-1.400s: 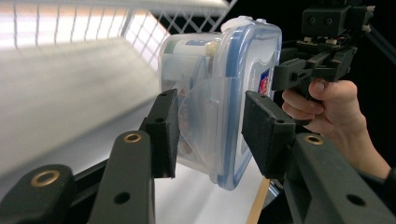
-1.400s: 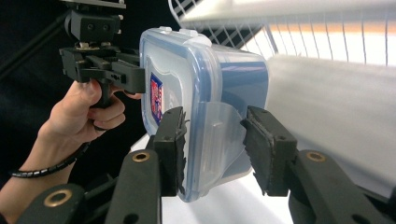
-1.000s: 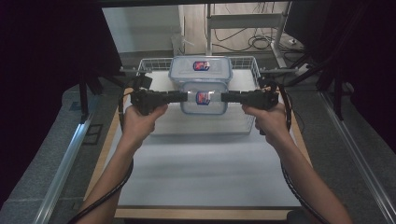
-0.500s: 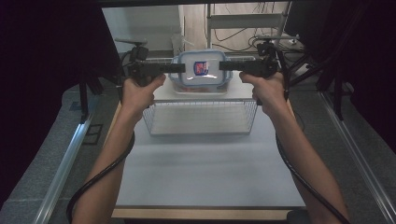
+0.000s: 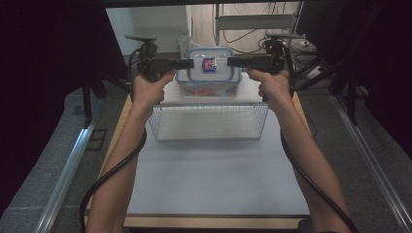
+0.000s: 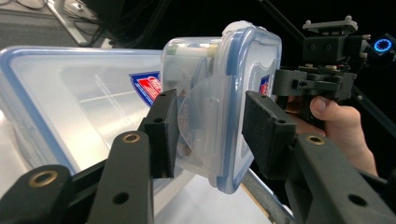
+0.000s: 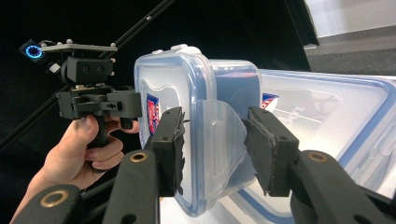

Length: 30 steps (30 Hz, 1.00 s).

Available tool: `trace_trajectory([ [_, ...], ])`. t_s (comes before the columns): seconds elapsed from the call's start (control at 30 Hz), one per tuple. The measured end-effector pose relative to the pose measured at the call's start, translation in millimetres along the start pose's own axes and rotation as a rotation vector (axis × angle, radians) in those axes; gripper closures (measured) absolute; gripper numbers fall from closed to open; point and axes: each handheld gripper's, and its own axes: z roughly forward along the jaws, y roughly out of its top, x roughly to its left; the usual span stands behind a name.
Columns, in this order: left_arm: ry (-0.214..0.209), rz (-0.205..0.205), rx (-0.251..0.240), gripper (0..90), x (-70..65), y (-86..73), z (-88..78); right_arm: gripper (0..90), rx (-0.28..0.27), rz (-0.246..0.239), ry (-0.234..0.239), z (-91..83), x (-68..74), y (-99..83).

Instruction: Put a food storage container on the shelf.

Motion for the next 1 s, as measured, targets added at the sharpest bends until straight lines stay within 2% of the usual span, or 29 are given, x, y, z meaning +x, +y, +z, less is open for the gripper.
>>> trace_trajectory([
  [0.07, 0.016, 0.006, 0.001, 55.4, -1.7, 0.8, 2.2, 57.3, 0.0, -0.01, -0.019, 1.6, 0.9, 0.1],
  [0.13, 0.056, 0.037, 0.018, 51.5, -4.6, 0.8, 5.5, 54.5, 0.01, -0.018, -0.026, 4.1, 2.1, 0.0],
  [0.2, 0.079, 0.051, 0.026, 48.2, -5.9, 0.1, 7.9, 52.5, 0.015, -0.03, -0.049, 7.0, 3.4, -0.2],
  [0.33, 0.075, 0.045, 0.021, 46.8, -4.9, -1.2, 9.6, 51.3, 0.01, -0.027, -0.049, 8.0, 0.9, 0.4],
  [0.47, 0.08, 0.04, 0.013, 34.4, -5.5, -1.8, 13.7, 47.5, -0.004, -0.068, -0.127, 10.4, 1.8, 2.7],
  [0.57, 0.083, 0.052, 0.011, 33.8, -5.6, -2.7, 14.4, 47.6, -0.01, -0.096, -0.144, 12.2, 3.2, 4.0],
  [0.77, 0.11, 0.141, -0.039, 28.0, -10.6, -8.6, 3.1, 45.0, -0.018, -0.195, -0.205, 7.5, 13.2, 1.8],
  [0.83, 0.113, 0.149, -0.047, 28.0, -11.5, -9.4, 1.4, 45.1, -0.024, -0.204, -0.207, 5.5, 14.6, 1.2],
  [0.87, 0.119, 0.165, -0.051, 26.7, -12.8, -10.5, -1.1, 45.0, -0.028, -0.212, -0.205, 2.2, 16.2, 0.2],
  [0.93, 0.139, 0.221, -0.05, 25.3, -17.5, -17.2, -6.5, 44.8, -0.03, -0.225, -0.2, -0.7, 17.6, -2.4],
  [1.0, 0.145, 0.236, -0.047, 23.8, -18.5, -20.0, -7.8, 44.0, -0.024, -0.239, -0.205, -2.3, 18.7, -4.9],
])
